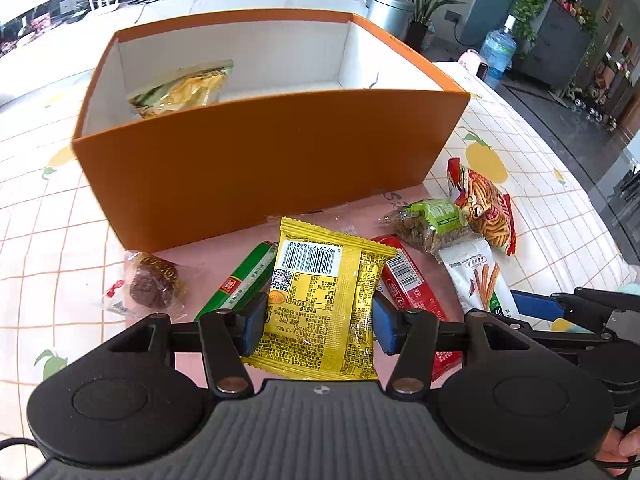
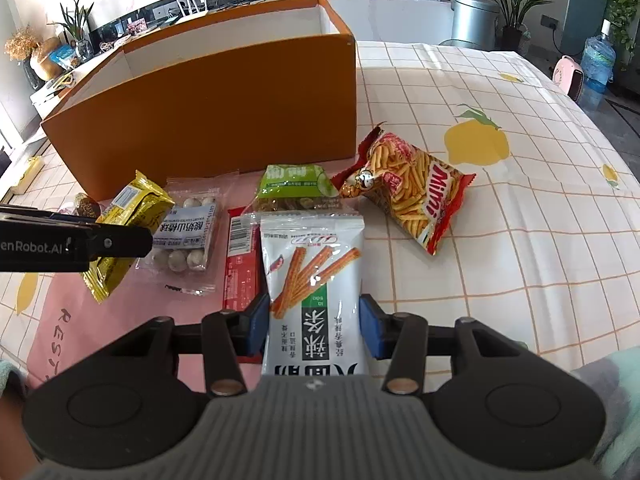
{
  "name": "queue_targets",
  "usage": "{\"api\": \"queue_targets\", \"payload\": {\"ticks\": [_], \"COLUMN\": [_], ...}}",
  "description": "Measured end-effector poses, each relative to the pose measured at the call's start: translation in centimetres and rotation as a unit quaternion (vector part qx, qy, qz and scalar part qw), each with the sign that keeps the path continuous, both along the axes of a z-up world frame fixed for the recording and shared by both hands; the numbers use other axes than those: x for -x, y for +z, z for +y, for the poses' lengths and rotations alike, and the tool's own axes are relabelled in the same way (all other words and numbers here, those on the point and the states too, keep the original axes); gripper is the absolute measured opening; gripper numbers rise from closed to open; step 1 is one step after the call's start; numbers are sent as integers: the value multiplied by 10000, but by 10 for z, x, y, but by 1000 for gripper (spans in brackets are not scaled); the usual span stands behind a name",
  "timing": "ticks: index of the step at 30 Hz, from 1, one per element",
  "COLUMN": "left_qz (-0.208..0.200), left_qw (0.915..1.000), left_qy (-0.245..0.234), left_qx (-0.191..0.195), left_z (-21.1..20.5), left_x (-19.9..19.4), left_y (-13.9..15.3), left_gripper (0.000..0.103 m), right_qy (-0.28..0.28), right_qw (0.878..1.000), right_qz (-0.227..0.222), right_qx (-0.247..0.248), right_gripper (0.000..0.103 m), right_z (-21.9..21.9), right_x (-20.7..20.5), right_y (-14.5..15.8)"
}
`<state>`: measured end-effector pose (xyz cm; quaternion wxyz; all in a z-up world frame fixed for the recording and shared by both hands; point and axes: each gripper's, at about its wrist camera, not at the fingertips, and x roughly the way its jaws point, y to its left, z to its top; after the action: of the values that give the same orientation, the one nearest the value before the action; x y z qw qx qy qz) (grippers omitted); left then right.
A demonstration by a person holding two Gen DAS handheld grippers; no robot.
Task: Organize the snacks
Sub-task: 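Grasp the yellow biscuit packet with the left tool while the right tool grasps the white breadstick packet, then lift both held packets and carry them into the orange box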
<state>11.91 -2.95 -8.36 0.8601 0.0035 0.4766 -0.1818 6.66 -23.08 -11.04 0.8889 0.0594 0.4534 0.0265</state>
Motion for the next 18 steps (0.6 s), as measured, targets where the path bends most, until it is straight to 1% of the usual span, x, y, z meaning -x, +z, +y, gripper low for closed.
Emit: {"api": "queue_targets", "payload": {"ticks": [3,7,14,16,18], "left_qz": [-120,-301,-539,-623,-699], "left_qw": [9996,9988,9971,9965,9959], "left_qy": [194,355,500,514,526], "left_qx": [164,144,198,220,209], "left_z": [7,10,10,10,9], "left_x": [9,18,31,35,38], "left_y": [13,29,56,62,68], "left_gripper": [61,61,61,61,61], "right_qy": [5,-54,53,4,-33], "right_qw": [9998,9992,9973,9964,9943], "right_qz": [-180,-377,-692,-792,-931], "right_qx": [-42,-110,-228,-306,-512], "right_gripper": [45,45,45,45,45], "right_z": [0,-1,3,1,-3], "right_x": [5,11,26,32,37], "right_y": [5,11,29,37,47]}}
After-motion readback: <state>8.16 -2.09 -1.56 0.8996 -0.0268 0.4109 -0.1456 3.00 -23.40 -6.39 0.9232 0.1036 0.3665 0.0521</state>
